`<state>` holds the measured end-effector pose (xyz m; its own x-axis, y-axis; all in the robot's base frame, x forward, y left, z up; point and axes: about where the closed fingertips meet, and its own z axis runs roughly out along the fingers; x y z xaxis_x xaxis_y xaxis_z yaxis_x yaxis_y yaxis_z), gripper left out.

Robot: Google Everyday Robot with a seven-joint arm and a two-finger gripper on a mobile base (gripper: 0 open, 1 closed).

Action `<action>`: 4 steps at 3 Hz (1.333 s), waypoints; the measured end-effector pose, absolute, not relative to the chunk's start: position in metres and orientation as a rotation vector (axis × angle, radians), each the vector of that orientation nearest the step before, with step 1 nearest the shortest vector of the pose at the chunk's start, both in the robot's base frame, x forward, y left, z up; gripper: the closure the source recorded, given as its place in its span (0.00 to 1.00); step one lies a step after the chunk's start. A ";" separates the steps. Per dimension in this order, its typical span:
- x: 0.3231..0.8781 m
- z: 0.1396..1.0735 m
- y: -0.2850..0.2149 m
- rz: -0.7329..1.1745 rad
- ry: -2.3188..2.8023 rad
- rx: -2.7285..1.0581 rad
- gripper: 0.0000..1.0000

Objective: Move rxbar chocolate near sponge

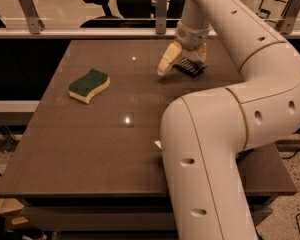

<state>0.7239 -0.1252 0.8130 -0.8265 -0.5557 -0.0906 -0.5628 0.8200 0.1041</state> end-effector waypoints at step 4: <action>0.727 0.810 -0.121 0.212 2.941 -0.934 0.65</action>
Offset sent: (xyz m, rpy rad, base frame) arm -0.0135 -0.0025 -0.0038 -0.0026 0.1226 0.0532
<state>0.7271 -0.1205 0.8100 -0.8166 -0.5706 -0.0873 -0.5772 0.8084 0.1156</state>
